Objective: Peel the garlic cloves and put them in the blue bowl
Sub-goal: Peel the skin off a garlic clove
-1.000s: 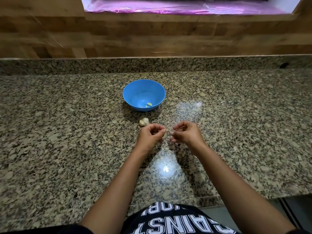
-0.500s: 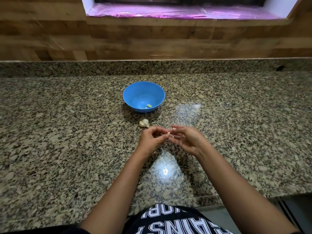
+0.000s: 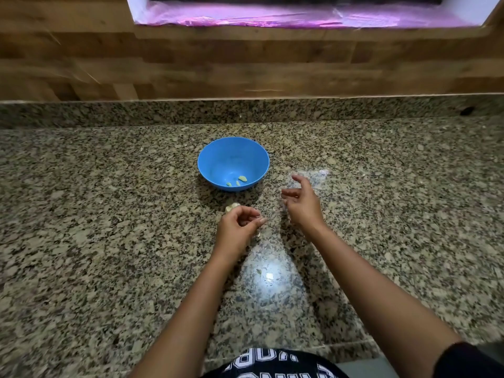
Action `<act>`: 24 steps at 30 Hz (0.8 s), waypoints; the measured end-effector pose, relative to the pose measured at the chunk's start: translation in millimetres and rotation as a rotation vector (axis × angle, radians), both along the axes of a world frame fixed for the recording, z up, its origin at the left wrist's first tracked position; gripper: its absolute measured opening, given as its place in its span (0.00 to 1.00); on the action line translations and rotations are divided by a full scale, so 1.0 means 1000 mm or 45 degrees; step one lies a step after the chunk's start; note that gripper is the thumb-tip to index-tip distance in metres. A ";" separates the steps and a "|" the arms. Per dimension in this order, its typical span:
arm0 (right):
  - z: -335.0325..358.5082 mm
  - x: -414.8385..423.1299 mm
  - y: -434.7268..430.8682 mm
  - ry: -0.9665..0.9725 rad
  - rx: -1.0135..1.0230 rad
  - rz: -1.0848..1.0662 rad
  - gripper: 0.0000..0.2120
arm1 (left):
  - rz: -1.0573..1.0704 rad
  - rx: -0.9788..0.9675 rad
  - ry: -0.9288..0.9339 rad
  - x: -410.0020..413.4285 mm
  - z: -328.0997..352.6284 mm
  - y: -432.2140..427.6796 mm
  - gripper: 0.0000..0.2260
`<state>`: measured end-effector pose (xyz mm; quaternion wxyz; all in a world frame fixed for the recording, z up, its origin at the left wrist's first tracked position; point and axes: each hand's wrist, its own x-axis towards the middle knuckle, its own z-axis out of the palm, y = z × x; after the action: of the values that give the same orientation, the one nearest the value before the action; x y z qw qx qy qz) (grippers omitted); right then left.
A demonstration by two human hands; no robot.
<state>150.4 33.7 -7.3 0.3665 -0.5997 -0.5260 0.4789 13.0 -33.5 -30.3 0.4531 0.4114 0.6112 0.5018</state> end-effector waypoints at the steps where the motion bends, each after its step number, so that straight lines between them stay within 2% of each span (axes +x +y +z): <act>1: -0.006 -0.001 0.005 -0.054 0.064 0.015 0.30 | -0.011 -0.005 0.038 0.000 -0.002 0.002 0.06; 4: -0.027 -0.003 0.011 -0.158 0.155 0.087 0.33 | -0.059 -0.034 0.107 0.004 -0.006 0.004 0.07; 8: -0.043 0.000 0.012 -0.138 0.171 0.162 0.34 | -0.080 -0.022 0.140 0.006 -0.010 0.006 0.07; 16: -0.029 0.014 -0.019 0.043 0.214 0.080 0.24 | 0.013 0.058 0.226 -0.001 -0.004 -0.013 0.03; 20: -0.031 0.020 -0.065 -0.202 0.284 0.177 0.21 | 0.116 0.056 0.369 -0.015 -0.013 -0.043 0.03; 24: -0.045 0.014 -0.111 -0.565 0.290 0.461 0.27 | 0.136 0.043 0.468 -0.014 -0.022 -0.073 0.09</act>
<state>163.9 -77.2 -52.8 0.2162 -0.5415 -0.7416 0.3317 -1.3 -106.4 -52.0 0.2995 0.4706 0.6961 0.4520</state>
